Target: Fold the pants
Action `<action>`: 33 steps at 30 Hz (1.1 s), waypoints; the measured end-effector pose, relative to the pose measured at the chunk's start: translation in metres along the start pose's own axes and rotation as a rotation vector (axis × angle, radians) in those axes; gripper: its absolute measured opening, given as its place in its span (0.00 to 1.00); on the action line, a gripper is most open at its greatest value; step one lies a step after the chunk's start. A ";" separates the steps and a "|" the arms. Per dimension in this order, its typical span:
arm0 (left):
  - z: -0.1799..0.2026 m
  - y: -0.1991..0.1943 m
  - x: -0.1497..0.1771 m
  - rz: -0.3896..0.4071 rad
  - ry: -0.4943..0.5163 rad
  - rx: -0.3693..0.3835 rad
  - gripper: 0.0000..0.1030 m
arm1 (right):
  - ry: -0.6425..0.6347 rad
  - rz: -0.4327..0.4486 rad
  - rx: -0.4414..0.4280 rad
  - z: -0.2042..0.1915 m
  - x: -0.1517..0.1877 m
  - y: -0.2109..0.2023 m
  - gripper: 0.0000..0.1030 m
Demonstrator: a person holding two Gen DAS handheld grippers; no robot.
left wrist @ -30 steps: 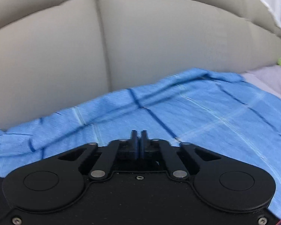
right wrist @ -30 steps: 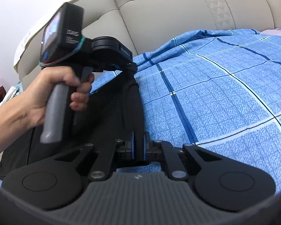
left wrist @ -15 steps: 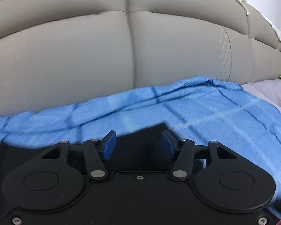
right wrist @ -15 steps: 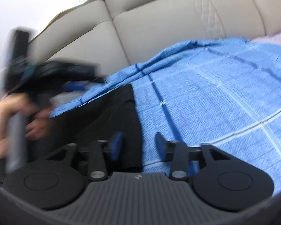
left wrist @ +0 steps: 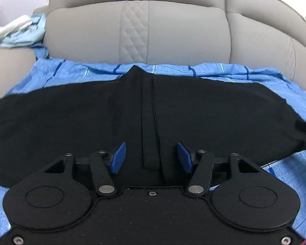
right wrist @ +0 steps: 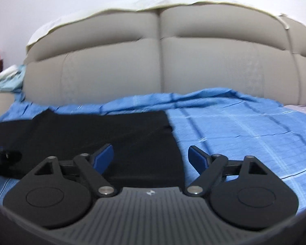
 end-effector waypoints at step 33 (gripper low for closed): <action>-0.217 -0.077 0.075 0.134 -0.550 -0.241 0.99 | -0.220 -0.167 -0.133 -0.229 0.033 0.063 1.00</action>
Point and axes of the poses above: each gripper's, at about its wrist camera, not at the fingertips, and y roughly the way its jaws point, z to its right, x to its underside, the point moved 1 cm from there along y, roughly the way its jaws point, and after that the axes turned 7 degrees about y, right-handed, at the moved point
